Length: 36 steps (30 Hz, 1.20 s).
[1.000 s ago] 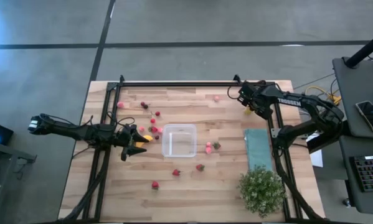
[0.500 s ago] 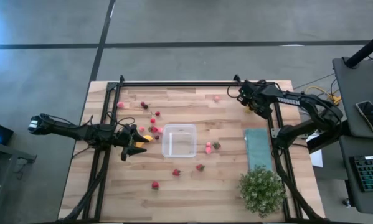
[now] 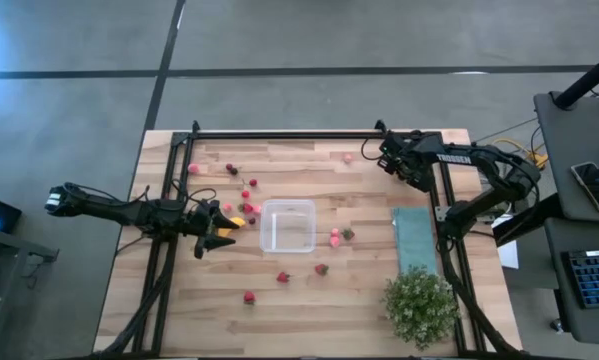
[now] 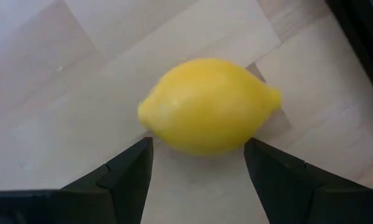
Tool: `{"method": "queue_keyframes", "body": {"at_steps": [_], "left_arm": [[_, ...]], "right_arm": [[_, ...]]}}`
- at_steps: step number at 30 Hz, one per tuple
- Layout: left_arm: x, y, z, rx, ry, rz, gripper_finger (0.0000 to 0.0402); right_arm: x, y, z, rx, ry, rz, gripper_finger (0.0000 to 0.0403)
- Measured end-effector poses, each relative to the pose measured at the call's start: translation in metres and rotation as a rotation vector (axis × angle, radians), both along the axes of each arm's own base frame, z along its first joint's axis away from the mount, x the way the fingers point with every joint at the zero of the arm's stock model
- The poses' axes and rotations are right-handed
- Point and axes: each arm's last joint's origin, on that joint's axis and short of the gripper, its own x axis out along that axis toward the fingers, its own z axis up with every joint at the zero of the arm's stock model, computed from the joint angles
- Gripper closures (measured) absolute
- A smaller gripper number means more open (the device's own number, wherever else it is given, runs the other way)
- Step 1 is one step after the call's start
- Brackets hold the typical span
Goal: Pick and placing Produce into tupperware
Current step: Put the lemon into the transparent bin
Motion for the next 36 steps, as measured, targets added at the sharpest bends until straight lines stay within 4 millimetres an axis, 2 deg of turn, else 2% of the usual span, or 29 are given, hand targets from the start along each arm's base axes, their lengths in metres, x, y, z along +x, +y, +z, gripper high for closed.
{"method": "queue_keyframes", "body": {"at_steps": [8,17,22,27,36], "left_arm": [[0.0,0.0,0.0,0.0,-0.001,0.0,0.0152],[0.0,0.0,0.0,0.0,-0.001,0.0,0.0152],[0.0,0.0,0.0,0.0,-0.002,0.0,0.0152],[0.0,0.0,0.0,0.0,-0.001,0.0,0.0152],[0.0,0.0,0.0,0.0,-0.001,0.0,0.0152]], "right_arm": [[-0.003,0.0,0.009,-0.061,0.024,0.053,0.0158],[-0.005,-0.002,0.01,-0.073,0.158,0.368,0.0158],[-0.004,-0.002,0.011,-0.064,0.178,0.457,0.0158],[0.0,-0.005,0.023,-0.037,0.141,0.46,0.0158],[-0.009,-0.013,0.031,-0.043,0.162,0.268,0.0158]]}}
